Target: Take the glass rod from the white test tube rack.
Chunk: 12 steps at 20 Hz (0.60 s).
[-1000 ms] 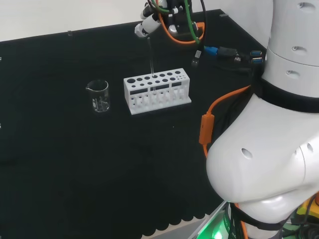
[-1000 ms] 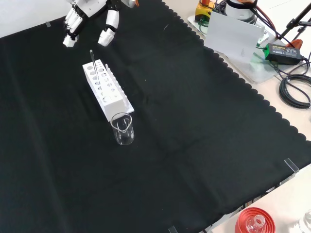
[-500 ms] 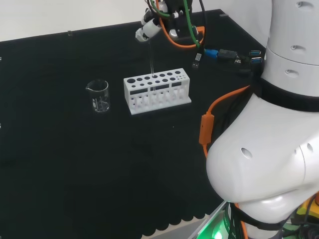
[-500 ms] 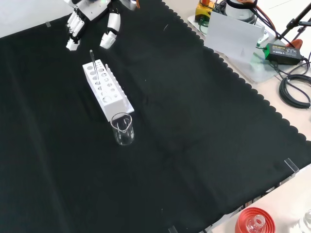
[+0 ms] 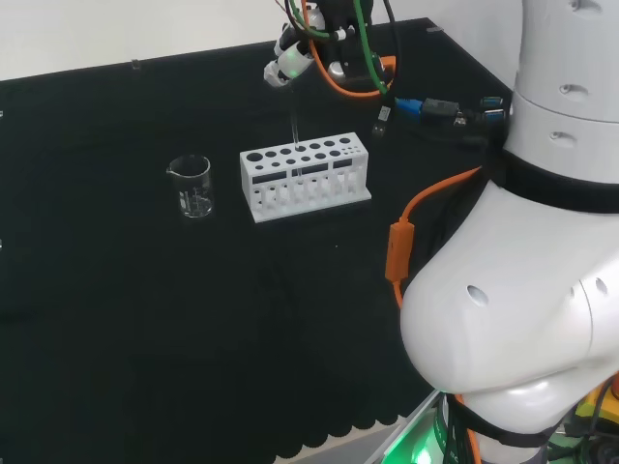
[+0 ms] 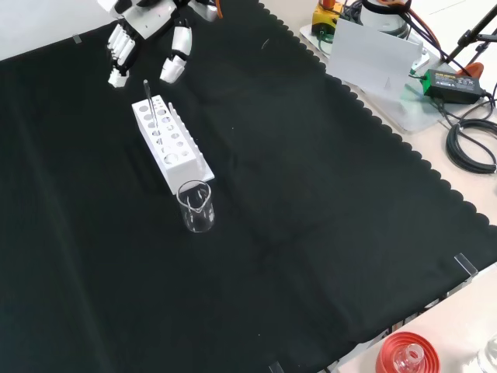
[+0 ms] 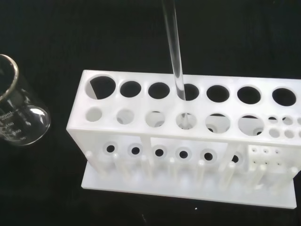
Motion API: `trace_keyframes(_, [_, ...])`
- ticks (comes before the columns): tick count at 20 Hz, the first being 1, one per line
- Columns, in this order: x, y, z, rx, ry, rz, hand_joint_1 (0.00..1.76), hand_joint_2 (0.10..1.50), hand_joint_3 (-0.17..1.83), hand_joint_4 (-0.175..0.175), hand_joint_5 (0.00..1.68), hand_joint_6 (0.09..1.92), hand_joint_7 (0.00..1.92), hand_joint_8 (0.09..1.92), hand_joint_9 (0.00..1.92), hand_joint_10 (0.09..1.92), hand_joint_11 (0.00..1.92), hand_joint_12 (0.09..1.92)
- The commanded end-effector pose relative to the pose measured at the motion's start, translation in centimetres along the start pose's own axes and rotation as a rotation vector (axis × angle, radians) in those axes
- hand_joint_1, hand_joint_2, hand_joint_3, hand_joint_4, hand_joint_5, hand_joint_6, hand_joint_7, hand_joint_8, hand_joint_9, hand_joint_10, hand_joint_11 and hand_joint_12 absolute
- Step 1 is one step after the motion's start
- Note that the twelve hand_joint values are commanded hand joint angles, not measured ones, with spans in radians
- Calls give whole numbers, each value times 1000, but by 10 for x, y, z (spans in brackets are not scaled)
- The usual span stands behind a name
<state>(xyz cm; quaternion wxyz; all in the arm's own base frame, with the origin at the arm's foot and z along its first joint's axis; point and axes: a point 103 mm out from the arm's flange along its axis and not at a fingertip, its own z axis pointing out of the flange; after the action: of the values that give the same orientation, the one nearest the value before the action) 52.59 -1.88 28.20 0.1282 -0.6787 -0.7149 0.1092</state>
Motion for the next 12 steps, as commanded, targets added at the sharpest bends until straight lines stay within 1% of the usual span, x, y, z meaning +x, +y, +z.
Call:
trace_keyframes(1, [-3,9,9,8,-11,-10,461,928,400,-74,442,115,268,860,404,913,333,1423])
trace_keyframes(6, [-1,11,13,24,-33,-10,474,931,393,-71,487,188,317,842,441,890,345,1412])
trace_keyframes(8, [-3,13,18,30,-52,-14,491,932,384,-77,471,347,331,833,450,881,347,1409])
trace_keyframes(11, [-10,15,23,32,-38,-17,576,914,382,-101,506,673,351,831,459,877,347,1412])
trace_keyframes(12, [-11,16,24,32,-39,-17,599,910,383,-108,525,737,357,832,463,877,347,1413])
